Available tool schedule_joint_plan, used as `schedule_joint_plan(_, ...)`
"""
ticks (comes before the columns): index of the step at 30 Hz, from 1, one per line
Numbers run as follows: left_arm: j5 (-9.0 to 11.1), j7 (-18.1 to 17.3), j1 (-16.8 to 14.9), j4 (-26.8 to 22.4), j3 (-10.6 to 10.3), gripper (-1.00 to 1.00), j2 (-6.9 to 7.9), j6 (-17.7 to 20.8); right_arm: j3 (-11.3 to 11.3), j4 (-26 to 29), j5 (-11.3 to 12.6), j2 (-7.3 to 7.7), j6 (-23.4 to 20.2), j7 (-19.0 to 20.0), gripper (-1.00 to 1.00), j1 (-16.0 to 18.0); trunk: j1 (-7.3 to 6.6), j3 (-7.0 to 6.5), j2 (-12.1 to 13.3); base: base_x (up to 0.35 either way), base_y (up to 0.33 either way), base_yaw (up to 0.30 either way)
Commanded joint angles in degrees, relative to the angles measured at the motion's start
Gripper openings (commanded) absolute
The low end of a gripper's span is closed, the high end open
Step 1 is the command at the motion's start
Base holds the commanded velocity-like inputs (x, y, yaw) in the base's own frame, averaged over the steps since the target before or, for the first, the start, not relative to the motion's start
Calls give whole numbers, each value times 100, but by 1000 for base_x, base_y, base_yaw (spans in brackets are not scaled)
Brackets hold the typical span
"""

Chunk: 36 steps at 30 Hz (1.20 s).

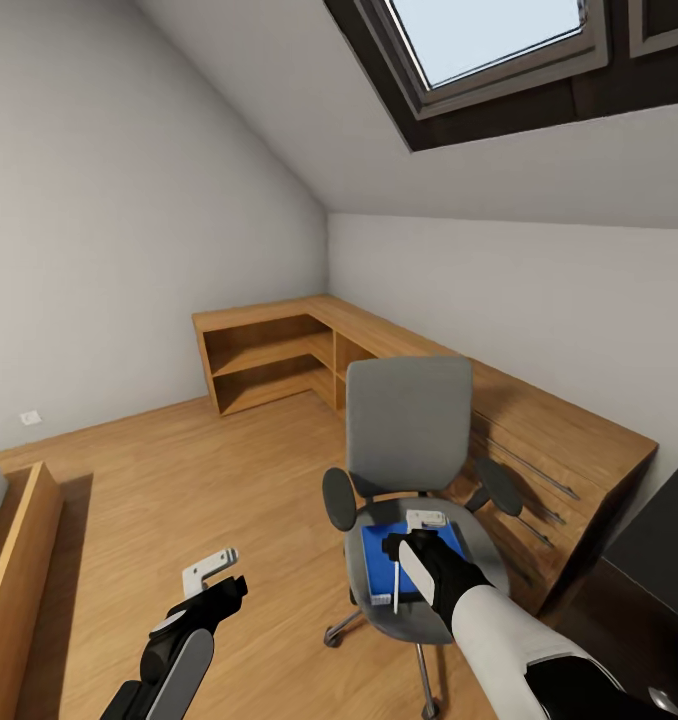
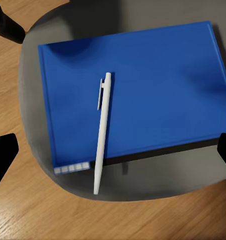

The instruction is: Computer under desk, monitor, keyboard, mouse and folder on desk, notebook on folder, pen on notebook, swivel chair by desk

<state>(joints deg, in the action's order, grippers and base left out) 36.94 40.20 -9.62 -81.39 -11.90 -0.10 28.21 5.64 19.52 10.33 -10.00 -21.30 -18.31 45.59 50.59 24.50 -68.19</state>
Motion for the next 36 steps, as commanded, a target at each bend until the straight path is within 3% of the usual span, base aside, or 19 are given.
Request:
schedule_joint_plan(1,41,46,-4,-8,-5,100,1,11,33,8,56,0,-23,-50,100,3,0,7,-4,40,0,0)
schedule_joint_plan(11,41,21,-4,-8,-7,100,4,14,33,8,56,0,-23,-46,100,3,0,7,-4,195,0,0)
schedule_joint_plan(36,50,13,-4,-13,6,100,9,21,33,7,56,0,-23,-48,100,5,0,7,-4,74,0,0)
